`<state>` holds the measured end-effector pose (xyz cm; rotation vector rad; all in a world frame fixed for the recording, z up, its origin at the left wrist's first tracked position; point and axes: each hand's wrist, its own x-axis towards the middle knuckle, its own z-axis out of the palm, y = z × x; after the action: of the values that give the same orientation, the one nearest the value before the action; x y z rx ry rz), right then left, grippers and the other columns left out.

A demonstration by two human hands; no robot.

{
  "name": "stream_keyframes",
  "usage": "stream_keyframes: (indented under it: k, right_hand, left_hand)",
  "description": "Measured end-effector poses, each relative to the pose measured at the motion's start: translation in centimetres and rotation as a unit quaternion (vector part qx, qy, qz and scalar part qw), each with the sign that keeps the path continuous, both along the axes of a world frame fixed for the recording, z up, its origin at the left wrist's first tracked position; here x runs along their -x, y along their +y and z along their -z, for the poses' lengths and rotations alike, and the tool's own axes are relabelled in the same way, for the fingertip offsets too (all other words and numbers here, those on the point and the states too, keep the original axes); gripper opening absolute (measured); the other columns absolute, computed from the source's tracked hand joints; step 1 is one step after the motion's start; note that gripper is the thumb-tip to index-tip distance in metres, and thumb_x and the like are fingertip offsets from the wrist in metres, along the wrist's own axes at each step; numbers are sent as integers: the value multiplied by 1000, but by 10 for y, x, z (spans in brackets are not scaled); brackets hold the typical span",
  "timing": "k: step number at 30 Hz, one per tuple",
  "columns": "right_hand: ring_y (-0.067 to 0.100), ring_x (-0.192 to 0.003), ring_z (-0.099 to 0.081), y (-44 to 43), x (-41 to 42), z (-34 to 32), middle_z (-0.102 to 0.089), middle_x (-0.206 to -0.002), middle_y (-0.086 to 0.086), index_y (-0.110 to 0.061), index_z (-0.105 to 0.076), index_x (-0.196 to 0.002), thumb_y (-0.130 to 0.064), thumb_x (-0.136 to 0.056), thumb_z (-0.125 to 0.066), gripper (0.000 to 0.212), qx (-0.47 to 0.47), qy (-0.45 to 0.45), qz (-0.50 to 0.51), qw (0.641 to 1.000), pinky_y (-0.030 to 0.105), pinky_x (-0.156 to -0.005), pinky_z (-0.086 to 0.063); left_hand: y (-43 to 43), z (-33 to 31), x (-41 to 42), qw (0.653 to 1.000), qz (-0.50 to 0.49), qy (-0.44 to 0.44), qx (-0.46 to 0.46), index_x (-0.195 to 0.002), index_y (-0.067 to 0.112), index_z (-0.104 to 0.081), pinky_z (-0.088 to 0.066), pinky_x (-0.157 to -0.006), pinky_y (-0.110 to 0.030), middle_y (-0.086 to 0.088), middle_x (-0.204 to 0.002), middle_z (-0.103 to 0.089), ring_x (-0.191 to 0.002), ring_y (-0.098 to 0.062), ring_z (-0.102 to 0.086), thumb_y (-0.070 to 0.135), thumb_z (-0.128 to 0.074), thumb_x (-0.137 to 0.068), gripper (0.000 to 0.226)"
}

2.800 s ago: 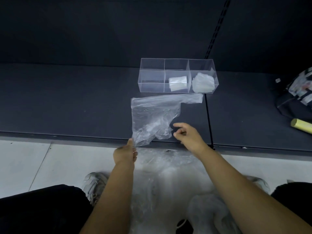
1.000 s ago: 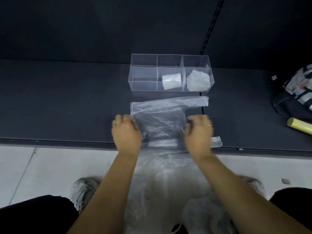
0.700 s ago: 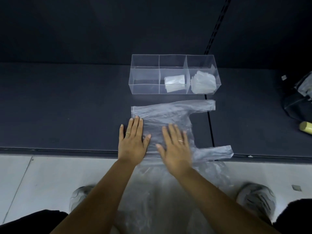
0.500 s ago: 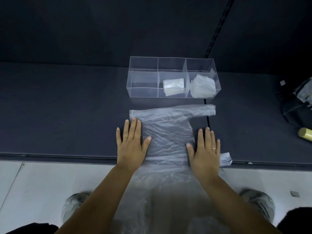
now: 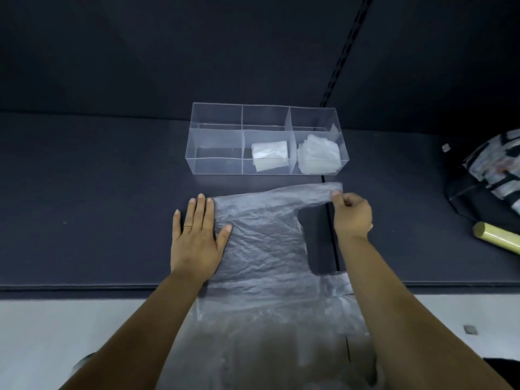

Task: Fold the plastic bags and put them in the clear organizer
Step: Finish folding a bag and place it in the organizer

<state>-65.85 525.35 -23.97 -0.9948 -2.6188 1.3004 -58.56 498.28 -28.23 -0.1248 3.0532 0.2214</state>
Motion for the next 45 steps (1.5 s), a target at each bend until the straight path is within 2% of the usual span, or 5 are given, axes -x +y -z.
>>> stream_keyframes:
  k: [12,17,29,35,45]
  right_hand:
    - [34,-114,-46,-7,12,-1,-53,-119,15,-11,-59,-105,-28,-93,-54,22,-268,18,-45,962,42,-93,-32]
    - [27,-130,-41,-109,-66,-14,-49,-137,11,-12,-53,-124,-19,-93,-47,33,-214,217,-338,891,40,-112,-28]
    - [17,-144,24,-56,-126,35,23,-156,-2,-24,20,-147,-56,-98,-8,65,-328,-44,-479,813,38,-117,17]
    - [20,-148,11,45,-117,29,10,-161,5,-20,6,-153,-47,-101,-14,62,-348,-108,-342,866,41,-119,8]
    - [28,-143,-20,-6,-153,1,-24,-156,8,-14,-34,-147,-49,-84,-65,79,-208,55,-441,871,45,-118,-15]
  left_hand:
    - [3,-4,5,999,-11,-25,34,-152,16,9,16,-115,-48,-4,-161,11,-147,-20,15,69,9,-83,87]
    - [9,-17,21,999,-11,-46,25,-152,17,8,17,-114,-49,-7,-160,15,-146,-23,17,63,9,-85,81]
    - [14,-8,-75,992,126,13,28,-147,6,-31,-12,-117,-43,-10,-155,-28,-144,-25,-24,53,-10,-98,71]
    - [14,-13,-76,993,109,-32,38,-149,15,5,13,-117,-40,-4,-160,1,-146,-20,8,58,3,-92,71]
    - [23,-33,-110,965,257,58,13,-134,15,-56,-31,-113,-42,-4,-141,-52,-129,-21,-51,19,-79,-75,63]
